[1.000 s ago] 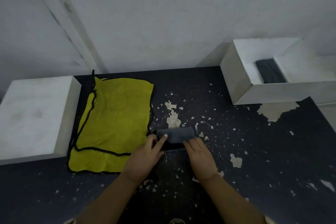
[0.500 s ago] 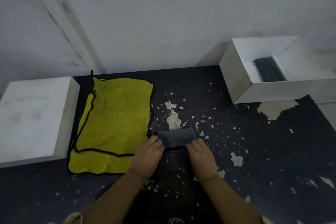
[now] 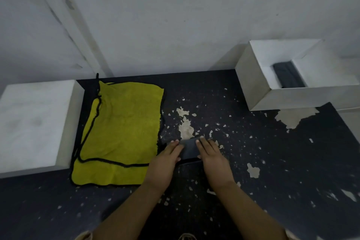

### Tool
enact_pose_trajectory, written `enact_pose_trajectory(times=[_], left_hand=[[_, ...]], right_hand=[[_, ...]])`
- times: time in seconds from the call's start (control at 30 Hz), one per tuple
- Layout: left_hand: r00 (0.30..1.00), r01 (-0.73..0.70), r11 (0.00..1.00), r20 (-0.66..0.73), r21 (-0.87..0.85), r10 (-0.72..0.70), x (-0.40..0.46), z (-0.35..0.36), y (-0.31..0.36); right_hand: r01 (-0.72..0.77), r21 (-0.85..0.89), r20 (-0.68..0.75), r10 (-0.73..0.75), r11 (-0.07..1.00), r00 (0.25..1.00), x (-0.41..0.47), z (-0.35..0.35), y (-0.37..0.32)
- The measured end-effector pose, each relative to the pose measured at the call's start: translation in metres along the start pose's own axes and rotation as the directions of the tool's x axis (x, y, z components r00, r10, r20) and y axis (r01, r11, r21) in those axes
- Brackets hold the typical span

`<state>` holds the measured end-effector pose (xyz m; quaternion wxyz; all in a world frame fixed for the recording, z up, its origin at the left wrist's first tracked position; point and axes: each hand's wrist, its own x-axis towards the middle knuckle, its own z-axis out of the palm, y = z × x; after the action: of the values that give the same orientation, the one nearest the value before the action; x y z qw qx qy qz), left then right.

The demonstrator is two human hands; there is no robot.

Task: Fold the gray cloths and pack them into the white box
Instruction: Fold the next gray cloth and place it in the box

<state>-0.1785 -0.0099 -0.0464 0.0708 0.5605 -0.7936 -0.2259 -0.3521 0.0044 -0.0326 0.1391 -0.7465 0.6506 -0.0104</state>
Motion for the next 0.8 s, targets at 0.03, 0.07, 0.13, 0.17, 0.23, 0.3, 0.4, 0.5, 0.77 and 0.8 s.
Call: enact_pose_trajectory(times=[0.03,0.07,0.13,0.17,0.23,0.3,0.4,0.5,0.77,0.8], left_hand=[[1.0,-0.014,0.999,0.021,0.041,0.013,0.001,0.003,-0.002],[0.998,-0.039,0.995,0.043,0.09,0.035,0.002,0.006,-0.004],[0.995,-0.068,0.984,0.082,0.163,0.055,0.003,0.008,-0.004],[0.994,-0.067,0.981,0.098,0.184,0.05,0.004,0.009,-0.004],[0.992,-0.058,0.977,0.12,0.207,0.034,0.005,0.008,-0.002],[0.99,-0.061,0.974,0.134,0.218,0.032,0.006,0.006,0.001],[0.984,-0.038,0.969,0.176,0.246,-0.006,0.012,-0.003,0.01],[0.977,-0.014,0.948,0.208,0.317,-0.055,0.022,-0.014,0.02],[0.923,0.041,0.987,0.371,0.156,-0.097,0.053,-0.032,0.024],[0.909,0.05,0.988,0.403,0.144,-0.105,0.056,-0.033,0.022]], right_hand=[[-0.016,0.0,0.031,0.016,1.0,0.999,0.001,0.001,0.002],[-0.031,-0.006,0.054,0.031,1.0,0.998,0.002,0.002,0.003],[-0.048,-0.023,0.102,0.05,0.999,0.993,0.004,0.003,0.001],[-0.055,-0.032,0.125,0.058,0.998,0.99,0.006,0.003,0.0],[-0.073,-0.044,0.159,0.079,0.996,0.984,0.008,0.001,-0.002],[-0.083,-0.048,0.171,0.09,0.995,0.981,0.009,0.001,-0.004],[-0.107,-0.045,0.174,0.114,0.993,0.978,0.01,0.0,-0.007],[-0.133,-0.018,0.17,0.134,0.991,0.976,0.01,-0.001,-0.009],[-0.235,0.279,-0.172,0.29,0.931,0.942,-0.012,0.001,-0.015],[-0.242,0.32,-0.184,0.311,0.916,0.932,-0.015,0.002,-0.018]])
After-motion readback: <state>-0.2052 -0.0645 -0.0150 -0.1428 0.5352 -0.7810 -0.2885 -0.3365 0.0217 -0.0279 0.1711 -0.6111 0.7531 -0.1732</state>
